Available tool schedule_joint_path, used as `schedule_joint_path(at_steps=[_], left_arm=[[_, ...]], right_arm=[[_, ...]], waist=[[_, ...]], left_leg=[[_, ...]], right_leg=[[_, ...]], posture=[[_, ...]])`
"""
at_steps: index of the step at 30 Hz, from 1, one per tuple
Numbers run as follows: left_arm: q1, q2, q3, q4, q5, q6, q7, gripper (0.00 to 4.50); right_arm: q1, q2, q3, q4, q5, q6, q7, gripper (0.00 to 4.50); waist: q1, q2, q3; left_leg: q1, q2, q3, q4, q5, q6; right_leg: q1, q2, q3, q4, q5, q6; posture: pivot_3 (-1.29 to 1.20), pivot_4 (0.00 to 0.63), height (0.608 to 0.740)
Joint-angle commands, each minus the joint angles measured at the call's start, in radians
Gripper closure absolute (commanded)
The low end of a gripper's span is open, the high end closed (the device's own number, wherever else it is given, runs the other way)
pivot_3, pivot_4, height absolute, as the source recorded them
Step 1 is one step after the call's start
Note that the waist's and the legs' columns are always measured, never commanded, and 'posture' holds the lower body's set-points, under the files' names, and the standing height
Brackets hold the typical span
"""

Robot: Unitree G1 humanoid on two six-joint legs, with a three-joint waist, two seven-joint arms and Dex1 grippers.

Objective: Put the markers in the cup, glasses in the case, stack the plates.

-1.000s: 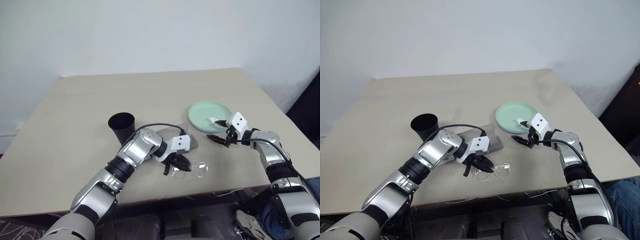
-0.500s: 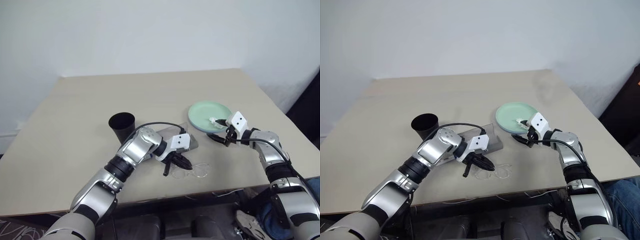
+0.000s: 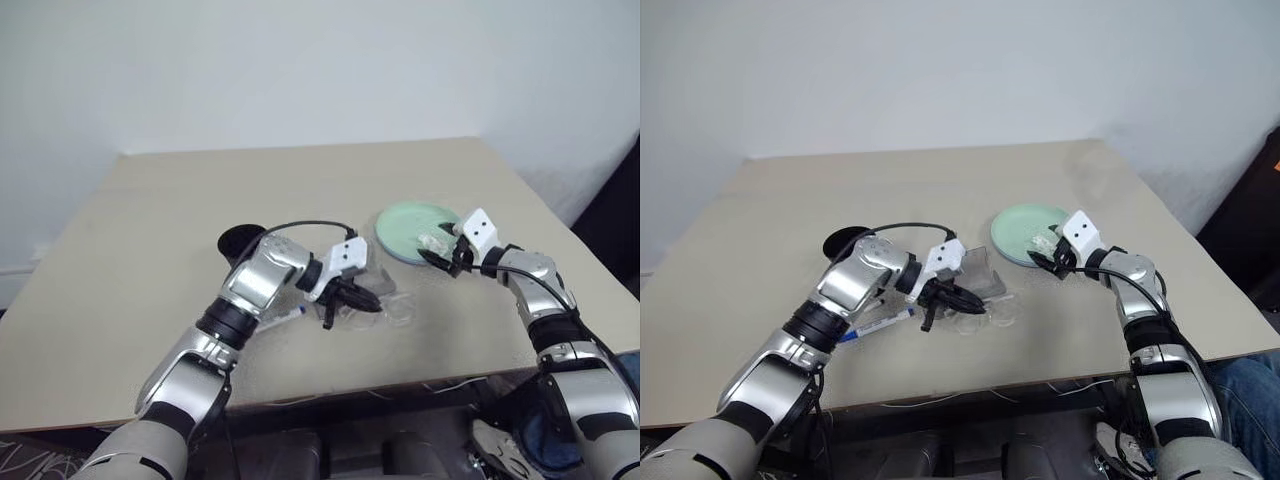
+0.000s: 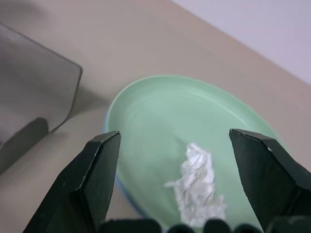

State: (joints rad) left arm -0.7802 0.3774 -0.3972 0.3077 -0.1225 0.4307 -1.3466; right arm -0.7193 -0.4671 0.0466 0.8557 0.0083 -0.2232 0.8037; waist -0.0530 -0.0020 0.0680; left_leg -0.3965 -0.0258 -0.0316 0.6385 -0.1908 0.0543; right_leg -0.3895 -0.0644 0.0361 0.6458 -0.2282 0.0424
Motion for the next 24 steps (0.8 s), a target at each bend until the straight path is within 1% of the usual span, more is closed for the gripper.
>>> schedule_joint_path(at_steps=[1, 7, 14, 18, 24], left_arm=[[-0.072, 0.016, 0.062, 0.023, 0.006, -0.043, 0.051, 4.47], [-0.158, 0.023, 0.059, 0.216, 0.110, -0.184, 0.185, 4.47], [-0.182, -0.013, 0.016, 0.376, 0.197, -0.296, 0.216, 4.47], [-0.177, -0.026, 0.010, 0.404, 0.202, -0.293, 0.166, 4.47], [-0.148, -0.036, 0.026, 0.394, 0.171, -0.216, 0.080, 4.47]], right_arm=[[-0.031, -0.011, -0.017, 0.007, 0.003, -0.033, -0.007, 0.62], [-0.039, -0.004, -0.011, 0.029, 0.000, -0.049, -0.004, 0.62], [-0.036, 0.008, -0.010, 0.033, -0.001, -0.057, -0.005, 0.62], [-0.024, 0.008, -0.011, 0.026, 0.000, -0.059, -0.004, 0.62], [-0.005, 0.005, -0.013, 0.014, 0.002, -0.059, -0.004, 0.62]], waist=[[0.001, 0.000, 0.000], [0.001, 0.000, 0.000], [0.001, 0.000, 0.000], [0.001, 0.000, 0.000], [0.000, 0.000, 0.000]], left_leg=[[0.000, 0.000, 0.000, 0.000, 0.000, 0.000], [0.000, -0.001, 0.001, 0.001, 0.000, 0.000], [-0.001, -0.001, 0.002, -0.001, 0.000, 0.000], [-0.001, -0.001, 0.003, 0.000, 0.000, 0.000], [-0.001, -0.001, 0.003, 0.000, 0.000, 0.000]], right_leg=[[0.000, 0.000, 0.000, 0.000, 0.000, 0.001], [0.000, 0.000, 0.001, 0.000, 0.001, 0.002], [-0.001, 0.000, 0.001, 0.000, 0.002, 0.003], [-0.001, 0.000, 0.002, 0.000, 0.002, 0.003], [-0.001, 0.000, 0.002, 0.000, 0.002, 0.003]], posture=[[0.00, 0.000, 0.738], [0.00, 0.000, 0.738], [0.00, 0.000, 0.738], [0.00, 0.000, 0.738], [0.00, 0.000, 0.738]])
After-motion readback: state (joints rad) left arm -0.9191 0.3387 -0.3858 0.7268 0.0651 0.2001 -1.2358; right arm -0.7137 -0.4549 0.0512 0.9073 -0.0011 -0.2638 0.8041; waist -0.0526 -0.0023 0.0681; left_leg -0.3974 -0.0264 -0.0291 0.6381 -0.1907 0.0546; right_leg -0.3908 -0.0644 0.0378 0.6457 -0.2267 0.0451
